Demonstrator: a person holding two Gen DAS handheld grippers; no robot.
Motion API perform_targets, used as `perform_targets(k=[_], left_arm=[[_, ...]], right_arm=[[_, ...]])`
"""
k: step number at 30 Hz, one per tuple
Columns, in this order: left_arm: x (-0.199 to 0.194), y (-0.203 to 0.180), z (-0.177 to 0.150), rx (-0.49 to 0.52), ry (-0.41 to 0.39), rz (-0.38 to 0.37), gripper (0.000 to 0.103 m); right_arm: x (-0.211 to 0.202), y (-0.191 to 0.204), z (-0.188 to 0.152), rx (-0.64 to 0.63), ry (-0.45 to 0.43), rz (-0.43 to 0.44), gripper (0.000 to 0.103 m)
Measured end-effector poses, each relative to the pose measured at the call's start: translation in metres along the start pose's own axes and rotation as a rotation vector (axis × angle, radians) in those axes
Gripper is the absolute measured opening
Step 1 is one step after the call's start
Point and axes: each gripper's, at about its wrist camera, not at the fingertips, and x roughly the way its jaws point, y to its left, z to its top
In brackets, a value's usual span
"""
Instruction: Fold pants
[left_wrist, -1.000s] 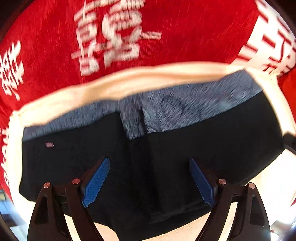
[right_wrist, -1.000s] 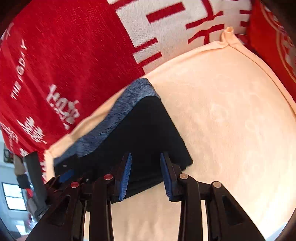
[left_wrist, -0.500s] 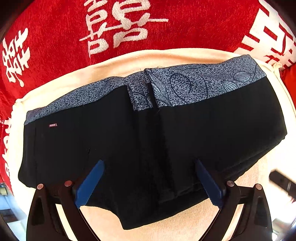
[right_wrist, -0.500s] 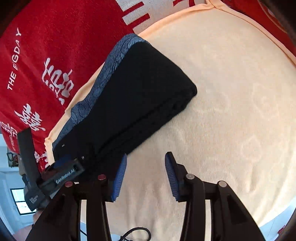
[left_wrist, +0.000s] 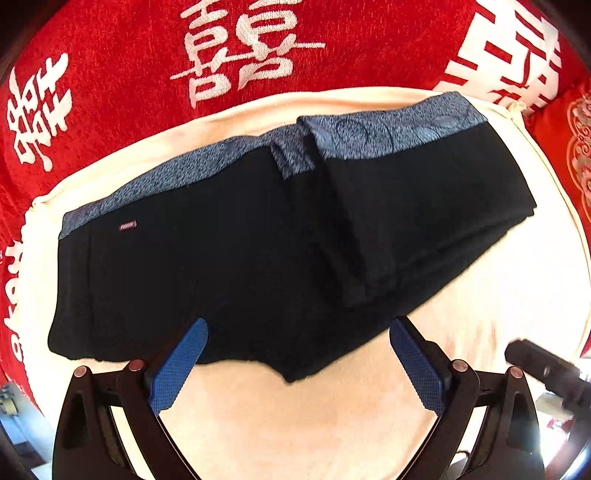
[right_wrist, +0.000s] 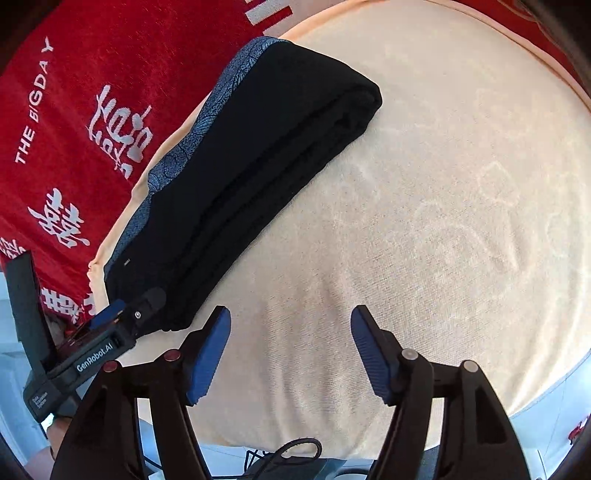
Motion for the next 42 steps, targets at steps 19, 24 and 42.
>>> perform_targets(k=[19,24,42], left_arm=[[0.011,0.004,-0.017,-0.056,0.015,-0.003,0.100],[0.002,0.005,-0.009,-0.116,-0.009,0.018,0.100],[0.006,0.073,-0.050,-0.446,0.046,0.107,0.100]], right_arm=[[-0.012,0.036,0.027,-0.117,-0.058,0.030,0.075],[-0.031,0.055,0.051,-0.262,-0.108,-0.002,0.075],[0.078,0.171,-0.006,-1.365,0.018,-0.250,0.075]])
